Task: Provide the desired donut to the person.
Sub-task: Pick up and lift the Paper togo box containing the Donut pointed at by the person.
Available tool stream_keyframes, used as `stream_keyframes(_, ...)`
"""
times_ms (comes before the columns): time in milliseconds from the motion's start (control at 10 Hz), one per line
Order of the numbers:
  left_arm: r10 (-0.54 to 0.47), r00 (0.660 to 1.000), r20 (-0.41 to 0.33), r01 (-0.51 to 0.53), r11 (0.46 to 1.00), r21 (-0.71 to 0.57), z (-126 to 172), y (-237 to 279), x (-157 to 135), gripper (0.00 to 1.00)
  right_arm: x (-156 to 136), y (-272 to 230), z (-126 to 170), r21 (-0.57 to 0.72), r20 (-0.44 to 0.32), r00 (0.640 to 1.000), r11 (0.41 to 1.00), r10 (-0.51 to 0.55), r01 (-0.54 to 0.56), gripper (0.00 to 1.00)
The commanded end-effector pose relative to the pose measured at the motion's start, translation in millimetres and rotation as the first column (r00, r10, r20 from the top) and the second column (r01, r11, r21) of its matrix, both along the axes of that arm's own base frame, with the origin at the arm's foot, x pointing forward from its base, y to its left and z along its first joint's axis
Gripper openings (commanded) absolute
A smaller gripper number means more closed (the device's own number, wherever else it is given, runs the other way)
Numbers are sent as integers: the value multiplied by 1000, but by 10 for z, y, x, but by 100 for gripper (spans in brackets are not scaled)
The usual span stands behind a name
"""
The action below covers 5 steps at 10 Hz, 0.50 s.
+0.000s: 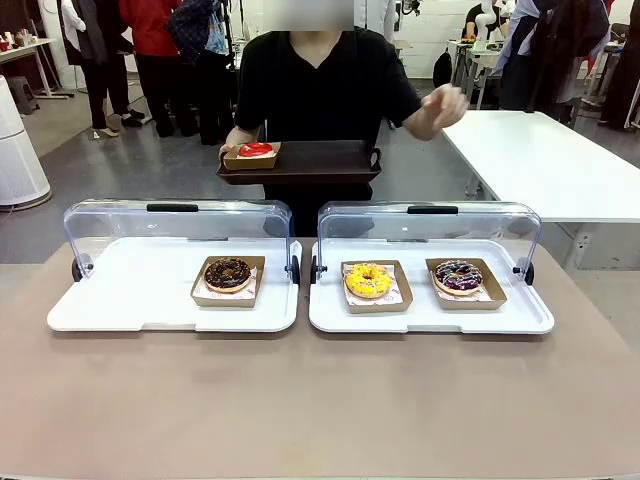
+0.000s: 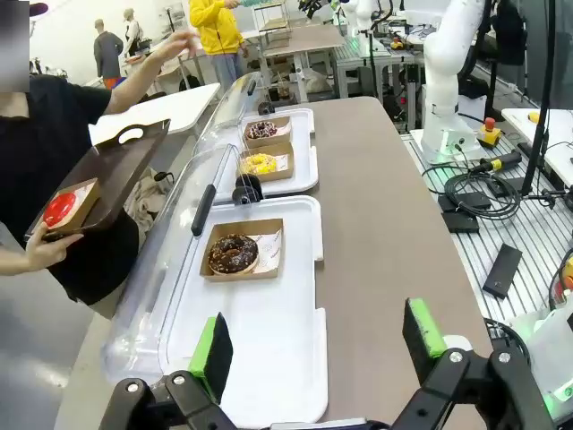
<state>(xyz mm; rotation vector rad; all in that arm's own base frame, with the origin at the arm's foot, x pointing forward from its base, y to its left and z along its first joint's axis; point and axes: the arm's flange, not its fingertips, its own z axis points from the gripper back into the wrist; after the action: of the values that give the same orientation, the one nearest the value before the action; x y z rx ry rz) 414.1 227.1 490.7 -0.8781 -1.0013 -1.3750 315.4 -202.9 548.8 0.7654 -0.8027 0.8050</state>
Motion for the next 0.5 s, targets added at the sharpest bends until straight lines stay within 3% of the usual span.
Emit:
stream_keyframes(0,-10,1000,-7,10,1000,1,2,7,-22,100,20,-1,16,22,25,1000,1000,6,-7,100)
stream_keyframes(400,-10,1000,-7,10,1000,1,2,7,-22,100,20,-1,16,22,25,1000,1000,6,-7,100)
